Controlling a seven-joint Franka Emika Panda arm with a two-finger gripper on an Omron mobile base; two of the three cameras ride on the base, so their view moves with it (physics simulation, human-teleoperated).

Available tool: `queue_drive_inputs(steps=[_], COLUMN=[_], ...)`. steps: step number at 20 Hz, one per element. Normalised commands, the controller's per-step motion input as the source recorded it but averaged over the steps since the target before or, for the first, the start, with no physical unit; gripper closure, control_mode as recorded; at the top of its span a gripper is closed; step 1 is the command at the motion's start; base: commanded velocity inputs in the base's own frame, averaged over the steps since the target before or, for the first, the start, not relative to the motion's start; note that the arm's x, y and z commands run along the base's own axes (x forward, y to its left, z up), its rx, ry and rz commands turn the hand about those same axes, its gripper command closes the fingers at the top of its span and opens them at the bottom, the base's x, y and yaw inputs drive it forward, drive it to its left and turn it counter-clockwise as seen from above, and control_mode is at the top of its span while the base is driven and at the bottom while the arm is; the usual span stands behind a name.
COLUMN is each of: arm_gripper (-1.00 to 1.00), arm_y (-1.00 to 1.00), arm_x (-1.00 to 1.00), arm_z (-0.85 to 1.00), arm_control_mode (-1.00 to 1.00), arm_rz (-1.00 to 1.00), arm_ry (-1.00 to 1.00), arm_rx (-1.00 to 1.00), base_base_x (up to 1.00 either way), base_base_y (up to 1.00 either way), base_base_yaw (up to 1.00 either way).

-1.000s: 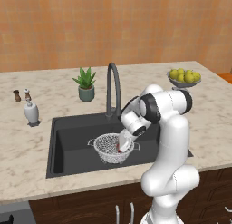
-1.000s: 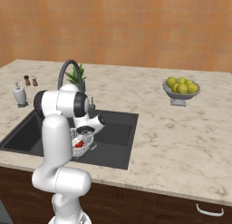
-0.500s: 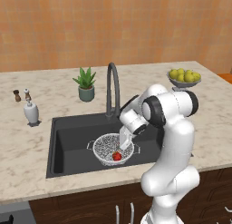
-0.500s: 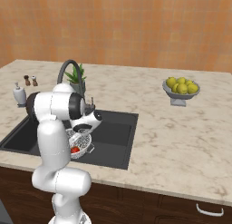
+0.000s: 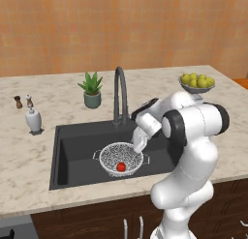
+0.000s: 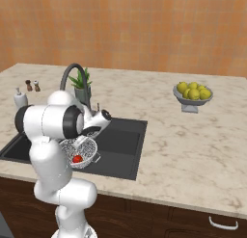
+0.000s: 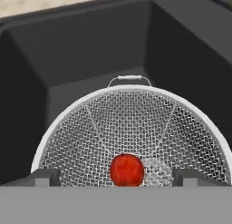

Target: Put the colander in the sink, put the apple in the colander, and turn on the sink faucet and pour water over the colander.

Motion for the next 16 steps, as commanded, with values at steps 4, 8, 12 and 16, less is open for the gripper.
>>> queue_drive_inputs(steps=[4, 8, 12, 16], arm_gripper=[-1.00, -1.00, -1.00, -1.00], arm_y=[-0.26, -0.26, -0.30, -0.26], arm_x=[-0.18, -0.26, -0.28, -0.12], arm_z=[0.71, 0.58, 0.42, 0.43], arm_control_mode=[-1.00, -1.00, -1.00, -1.00], arm_rz=[0.00, 0.00, 0.00, 0.00], arm_ry=[-0.05, -0.14, -0.18, -0.24], arm_rx=[0.04, 0.08, 0.09, 0.19], base_base_x=[0.00, 0.00, 0.00, 0.00], base_base_y=[0.00, 0.00, 0.00, 0.00], base_base_yaw=[0.00, 0.00, 0.00, 0.00])
